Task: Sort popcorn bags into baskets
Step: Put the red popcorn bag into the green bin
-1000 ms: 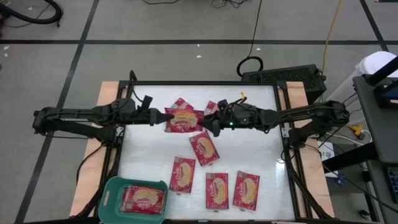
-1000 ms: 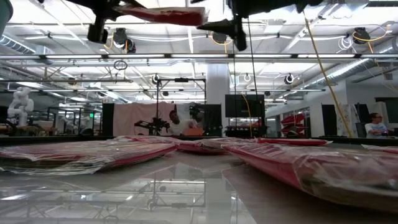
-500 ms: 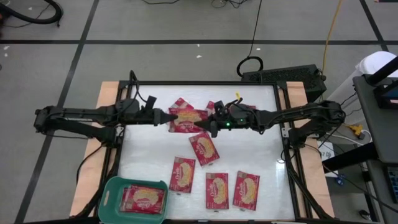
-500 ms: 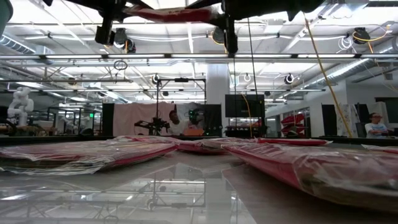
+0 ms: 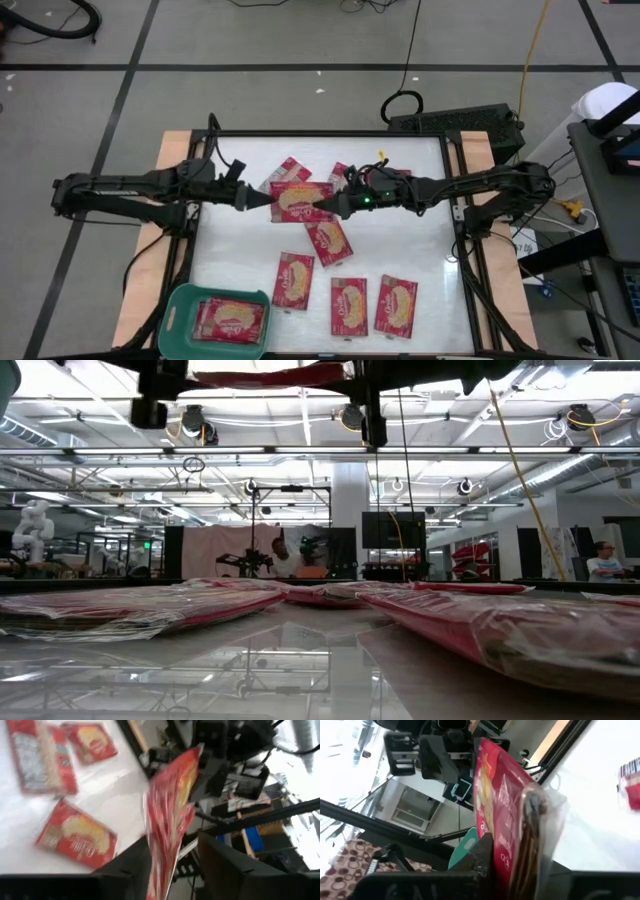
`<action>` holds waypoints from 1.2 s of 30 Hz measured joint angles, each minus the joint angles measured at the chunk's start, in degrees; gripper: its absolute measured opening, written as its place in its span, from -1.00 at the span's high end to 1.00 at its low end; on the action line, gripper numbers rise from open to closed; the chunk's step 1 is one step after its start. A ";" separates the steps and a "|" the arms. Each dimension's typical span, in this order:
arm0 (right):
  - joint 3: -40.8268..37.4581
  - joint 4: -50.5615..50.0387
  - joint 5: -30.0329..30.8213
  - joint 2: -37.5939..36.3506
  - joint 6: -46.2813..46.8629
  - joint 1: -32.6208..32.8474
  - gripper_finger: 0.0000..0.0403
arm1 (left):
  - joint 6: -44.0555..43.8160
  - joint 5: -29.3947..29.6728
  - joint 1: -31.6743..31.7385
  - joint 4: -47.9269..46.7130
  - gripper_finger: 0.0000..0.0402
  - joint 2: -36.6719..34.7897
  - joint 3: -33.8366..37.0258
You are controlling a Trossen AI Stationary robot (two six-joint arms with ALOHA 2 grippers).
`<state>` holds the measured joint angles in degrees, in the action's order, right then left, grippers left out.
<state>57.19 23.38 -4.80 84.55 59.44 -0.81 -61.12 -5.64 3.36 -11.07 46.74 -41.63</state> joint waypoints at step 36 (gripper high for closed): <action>-0.02 4.72 15.19 -0.07 2.11 7.31 0.88 | 4.25 -9.72 2.21 33.91 0.67 7.37 8.44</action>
<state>57.17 28.09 10.39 84.49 61.55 6.50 -56.86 -15.36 5.56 22.85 54.11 -33.19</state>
